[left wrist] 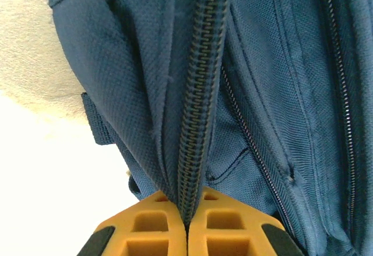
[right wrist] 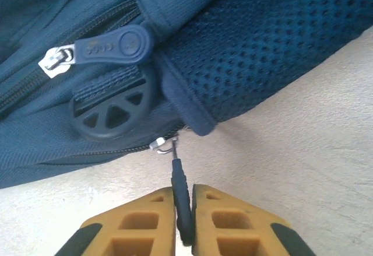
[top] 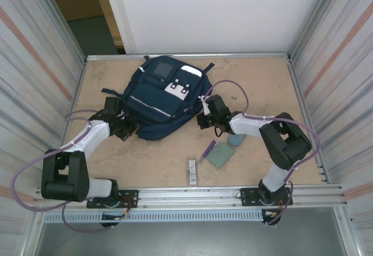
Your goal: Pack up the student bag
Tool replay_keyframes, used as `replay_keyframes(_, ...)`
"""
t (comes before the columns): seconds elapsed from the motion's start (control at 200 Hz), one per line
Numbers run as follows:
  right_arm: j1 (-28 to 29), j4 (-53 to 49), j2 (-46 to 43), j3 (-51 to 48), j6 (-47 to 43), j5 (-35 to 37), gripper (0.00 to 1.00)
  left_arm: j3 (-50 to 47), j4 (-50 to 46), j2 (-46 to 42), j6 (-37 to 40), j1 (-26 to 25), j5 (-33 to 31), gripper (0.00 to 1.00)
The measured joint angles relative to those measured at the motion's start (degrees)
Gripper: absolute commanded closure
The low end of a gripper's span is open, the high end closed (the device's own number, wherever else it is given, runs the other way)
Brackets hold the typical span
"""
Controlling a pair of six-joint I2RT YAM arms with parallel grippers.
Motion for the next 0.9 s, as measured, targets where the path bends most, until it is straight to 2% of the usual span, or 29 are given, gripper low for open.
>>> replay_keyframes(0.07,-0.5,-0.9,0.1,0.0,0.4,1.1,0.65,-0.2,0.3,0.0,1.4,0.7,0.0,0.8)
replay_keyframes(0.2,-1.1,-3.7,-0.3,0.1,0.6,3.4,0.55,-0.5,0.5,-1.4,4.0,2.5,0.2,0.63)
replay_keyframes(0.286,-0.2,-6.6,-2.6,0.1,0.4,6.0,0.48,0.4,-0.8,-4.2,6.6,3.4,0.0,0.56)
replay_keyframes(0.491,1.7,-12.3,-12.8,1.7,-1.1,15.8,0.43,9.7,-2.8,-6.7,11.6,3.7,0.5,0.53)
replay_keyframes(0.636,-0.2,-17.5,-18.6,5.6,-1.9,21.3,0.32,14.4,-3.8,-4.3,10.5,2.3,0.7,0.52)
replay_keyframes(0.656,-0.6,-18.8,-19.0,6.8,-1.9,21.9,0.27,14.7,-3.9,-3.8,10.1,1.9,0.6,0.52)
replay_keyframes(0.671,-0.9,-19.5,-19.3,7.6,-1.8,22.3,0.16,15.0,-3.9,-3.3,9.9,1.5,0.7,0.51)
replay_keyframes(0.681,-1.1,-20.2,-19.4,8.2,-2.0,22.6,0.04,15.1,-4.0,-3.0,9.7,1.3,0.6,0.51)
replay_keyframes(0.691,-1.3,-20.8,-19.6,8.9,-2.1,22.8,0.0,15.2,-4.0,-2.8,9.7,1.1,0.6,0.51)
replay_keyframes(0.897,-3.0,-27.5,-24.8,15.0,-3.0,31.1,0.01,17.2,-5.2,5.2,5.9,-3.0,-0.1,0.5)
